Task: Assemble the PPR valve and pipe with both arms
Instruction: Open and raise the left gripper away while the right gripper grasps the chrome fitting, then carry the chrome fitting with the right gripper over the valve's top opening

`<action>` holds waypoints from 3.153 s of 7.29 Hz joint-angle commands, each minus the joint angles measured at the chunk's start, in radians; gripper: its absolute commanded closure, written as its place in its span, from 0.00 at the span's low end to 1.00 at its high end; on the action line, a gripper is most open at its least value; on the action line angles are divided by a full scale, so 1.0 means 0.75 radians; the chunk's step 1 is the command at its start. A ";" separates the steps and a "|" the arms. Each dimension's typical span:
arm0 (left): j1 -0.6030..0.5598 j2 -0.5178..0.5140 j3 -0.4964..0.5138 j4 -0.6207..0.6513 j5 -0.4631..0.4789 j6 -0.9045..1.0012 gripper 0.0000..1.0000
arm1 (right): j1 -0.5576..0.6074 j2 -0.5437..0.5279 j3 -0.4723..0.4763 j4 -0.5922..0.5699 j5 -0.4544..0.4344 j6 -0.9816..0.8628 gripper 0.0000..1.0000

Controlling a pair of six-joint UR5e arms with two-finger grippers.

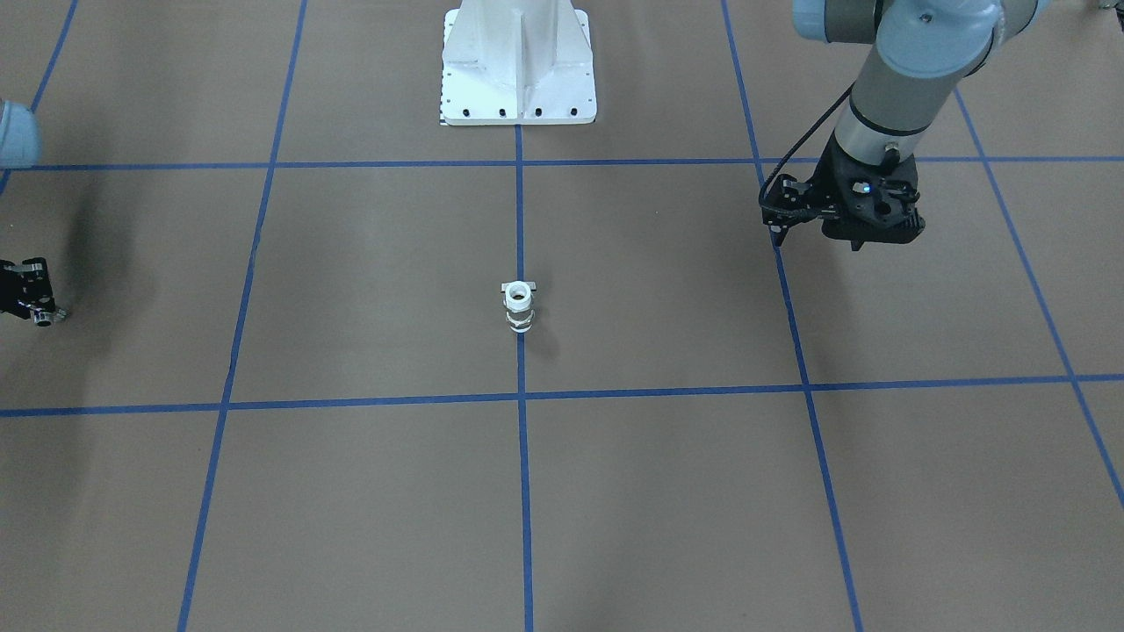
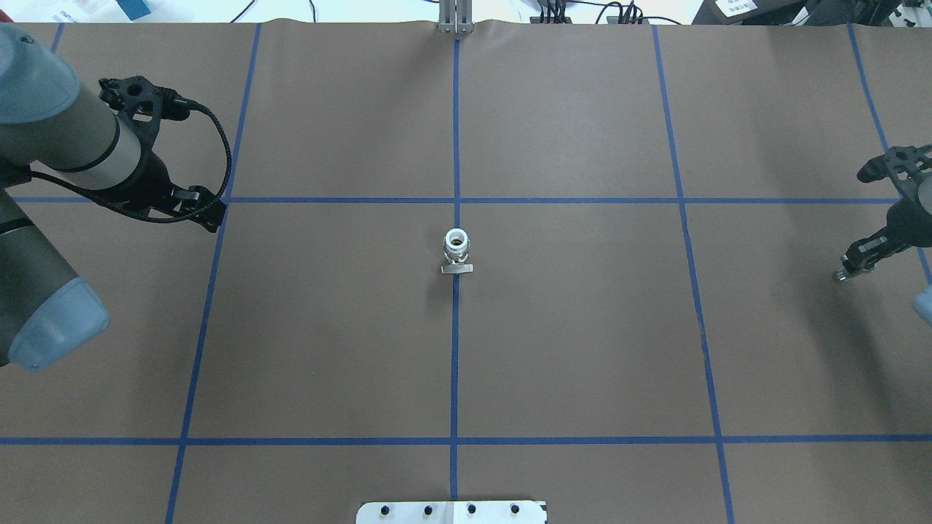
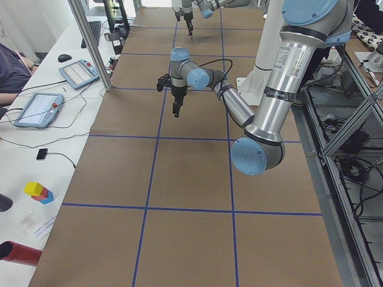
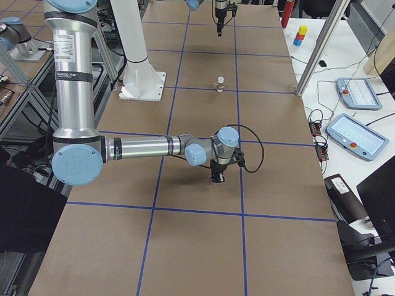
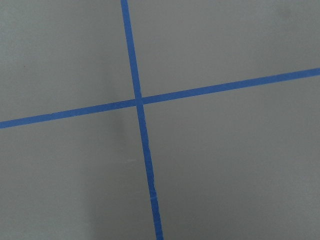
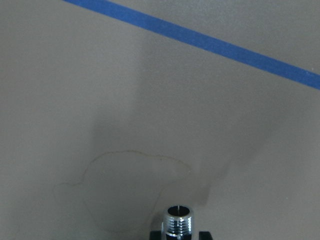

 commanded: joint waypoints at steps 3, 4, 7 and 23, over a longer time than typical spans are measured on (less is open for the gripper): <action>-0.004 0.009 -0.002 -0.002 0.002 0.013 0.01 | 0.037 0.044 0.067 -0.051 0.051 -0.002 1.00; -0.006 0.033 -0.010 -0.002 0.002 0.044 0.01 | 0.069 0.158 0.073 -0.187 0.094 -0.002 1.00; -0.201 0.253 -0.008 -0.073 0.000 0.554 0.01 | 0.084 0.618 0.200 -0.886 0.094 0.020 1.00; -0.319 0.326 0.121 -0.096 -0.002 0.760 0.01 | -0.569 1.313 -0.230 -0.644 -0.131 1.516 1.00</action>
